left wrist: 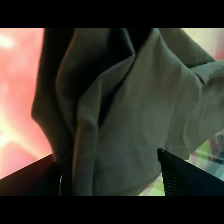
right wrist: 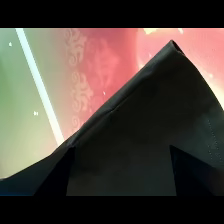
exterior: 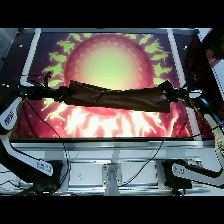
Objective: Fold the clothes and pants, and hang the long-sleeved shirts on hangers.
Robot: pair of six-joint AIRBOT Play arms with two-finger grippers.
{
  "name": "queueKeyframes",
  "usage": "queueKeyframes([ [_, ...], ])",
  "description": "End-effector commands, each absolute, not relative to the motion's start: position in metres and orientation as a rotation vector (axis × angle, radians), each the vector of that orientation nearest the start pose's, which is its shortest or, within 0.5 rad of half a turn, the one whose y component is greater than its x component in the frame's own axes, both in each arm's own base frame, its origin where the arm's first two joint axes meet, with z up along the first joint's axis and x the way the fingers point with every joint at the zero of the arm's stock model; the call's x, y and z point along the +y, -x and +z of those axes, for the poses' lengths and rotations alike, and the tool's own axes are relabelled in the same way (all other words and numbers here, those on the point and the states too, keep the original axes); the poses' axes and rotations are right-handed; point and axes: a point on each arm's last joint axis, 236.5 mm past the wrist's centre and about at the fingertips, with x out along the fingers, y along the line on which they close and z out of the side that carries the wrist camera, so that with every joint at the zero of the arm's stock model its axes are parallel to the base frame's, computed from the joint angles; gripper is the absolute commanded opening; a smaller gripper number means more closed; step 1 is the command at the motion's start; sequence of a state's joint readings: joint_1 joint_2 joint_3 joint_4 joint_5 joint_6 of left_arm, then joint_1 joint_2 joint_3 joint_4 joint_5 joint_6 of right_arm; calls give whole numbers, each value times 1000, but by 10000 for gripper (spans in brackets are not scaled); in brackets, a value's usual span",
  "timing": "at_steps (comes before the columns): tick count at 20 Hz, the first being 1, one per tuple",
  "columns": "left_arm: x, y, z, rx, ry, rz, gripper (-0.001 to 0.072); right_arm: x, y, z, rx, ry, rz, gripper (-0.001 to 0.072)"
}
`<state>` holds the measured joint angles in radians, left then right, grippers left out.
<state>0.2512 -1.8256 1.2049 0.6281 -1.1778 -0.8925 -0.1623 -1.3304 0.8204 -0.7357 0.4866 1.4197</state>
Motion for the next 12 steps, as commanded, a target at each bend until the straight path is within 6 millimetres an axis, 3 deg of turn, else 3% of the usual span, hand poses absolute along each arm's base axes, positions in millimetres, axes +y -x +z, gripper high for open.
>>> queueKeyframes([
  [1,-93,-446,-115,1238,620,-581,604,22,-438,-44,916,-766,-24,665],
  [2,-98,-450,-116,1227,598,-577,532,29,-434,-43,942,-725,26,665],
  [6,-120,-463,-102,1193,527,-625,36,53,-425,-27,1007,-653,179,665],
  [8,-124,-470,-86,1161,505,-646,32,59,-429,-12,1008,-646,221,647],
  [11,-131,-473,-39,1096,467,-697,32,66,-434,10,1000,-635,277,302],
  [12,-132,-473,-16,1070,468,-699,32,68,-436,17,995,-632,292,157],
])
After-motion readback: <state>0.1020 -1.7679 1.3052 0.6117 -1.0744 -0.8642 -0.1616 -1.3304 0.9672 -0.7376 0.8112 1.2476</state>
